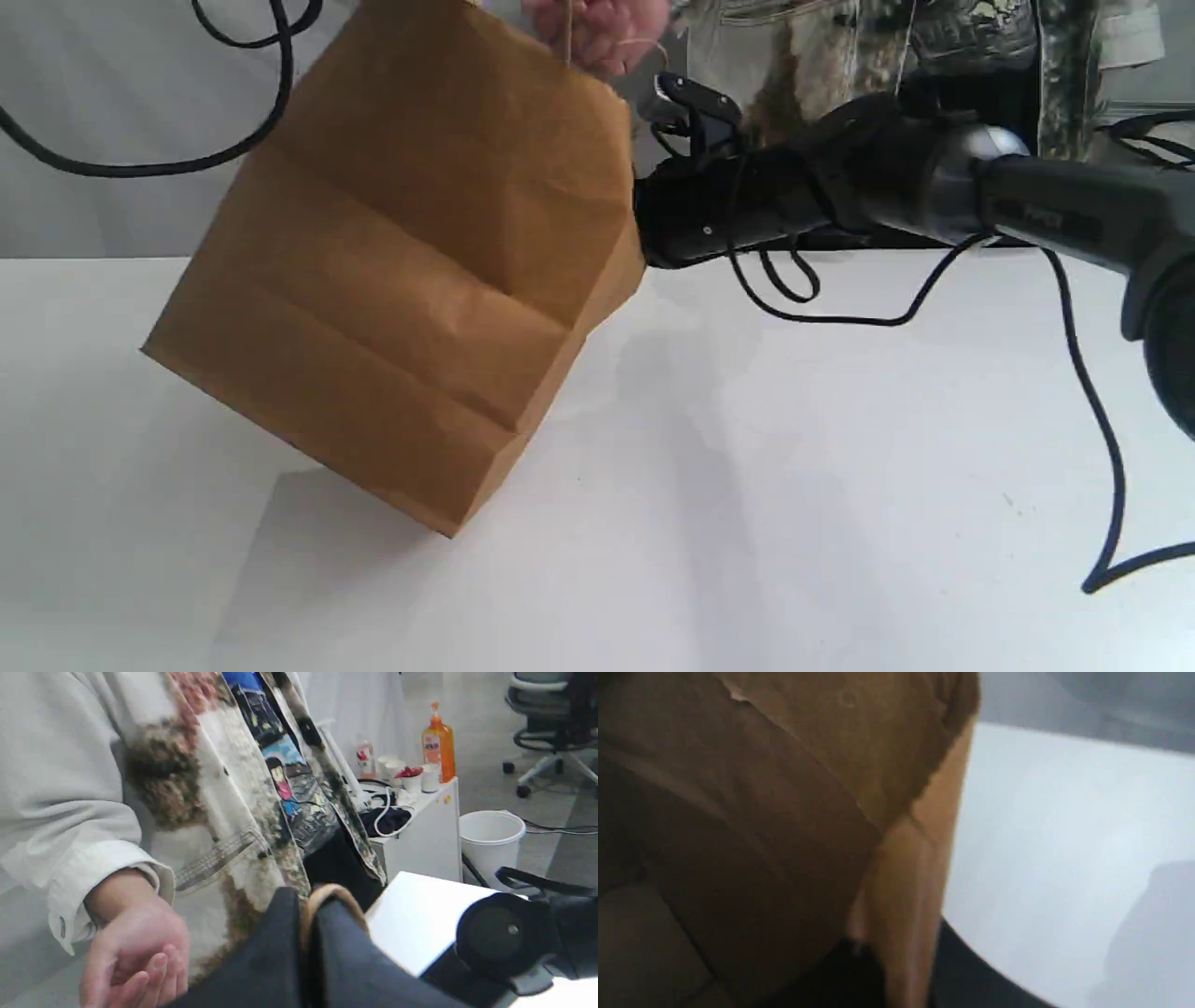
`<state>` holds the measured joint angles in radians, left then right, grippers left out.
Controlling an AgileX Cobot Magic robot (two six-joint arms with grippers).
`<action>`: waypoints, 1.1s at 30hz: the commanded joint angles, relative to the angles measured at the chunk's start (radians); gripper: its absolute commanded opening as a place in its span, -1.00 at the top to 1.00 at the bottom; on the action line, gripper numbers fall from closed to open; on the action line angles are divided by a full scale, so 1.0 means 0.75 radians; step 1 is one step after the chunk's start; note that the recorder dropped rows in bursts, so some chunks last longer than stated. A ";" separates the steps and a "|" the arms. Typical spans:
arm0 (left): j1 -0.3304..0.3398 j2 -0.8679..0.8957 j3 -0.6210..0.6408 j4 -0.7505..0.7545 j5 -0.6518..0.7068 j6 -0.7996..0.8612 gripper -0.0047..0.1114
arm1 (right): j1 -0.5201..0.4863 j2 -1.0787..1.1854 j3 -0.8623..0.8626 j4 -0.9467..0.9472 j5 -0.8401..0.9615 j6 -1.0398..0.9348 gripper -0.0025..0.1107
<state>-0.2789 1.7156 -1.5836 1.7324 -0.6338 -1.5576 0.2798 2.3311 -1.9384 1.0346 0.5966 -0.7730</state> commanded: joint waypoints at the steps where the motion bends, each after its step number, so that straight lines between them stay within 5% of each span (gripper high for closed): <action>1: 0.000 -0.071 0.098 0.016 0.015 -0.044 0.92 | -0.003 -0.117 0.006 -0.027 -0.058 -0.074 0.96; 7: 0.000 -0.210 0.327 0.016 0.040 0.061 0.92 | -0.003 -0.241 0.006 -0.115 -0.095 -0.077 0.96; 17: 0.000 -0.482 0.744 -0.390 0.055 0.510 0.92 | -0.001 -0.246 0.006 -0.250 -0.073 -0.081 0.96; 27: 0.000 -0.564 0.794 -0.432 0.055 0.514 0.87 | -0.001 -0.246 0.006 -0.250 -0.061 -0.041 0.95; 29: 0.000 -0.564 0.794 -0.413 0.074 0.514 0.77 | -0.001 -0.246 0.006 -0.250 -0.061 -0.041 0.86; 33: 0.000 -0.564 0.794 -0.366 0.089 0.514 0.39 | -0.001 -0.246 0.006 -0.250 -0.070 -0.041 0.35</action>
<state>-0.2789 1.2984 -0.9934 1.4469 -0.5803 -1.1711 0.2798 2.1536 -1.9384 0.8526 0.5520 -0.8060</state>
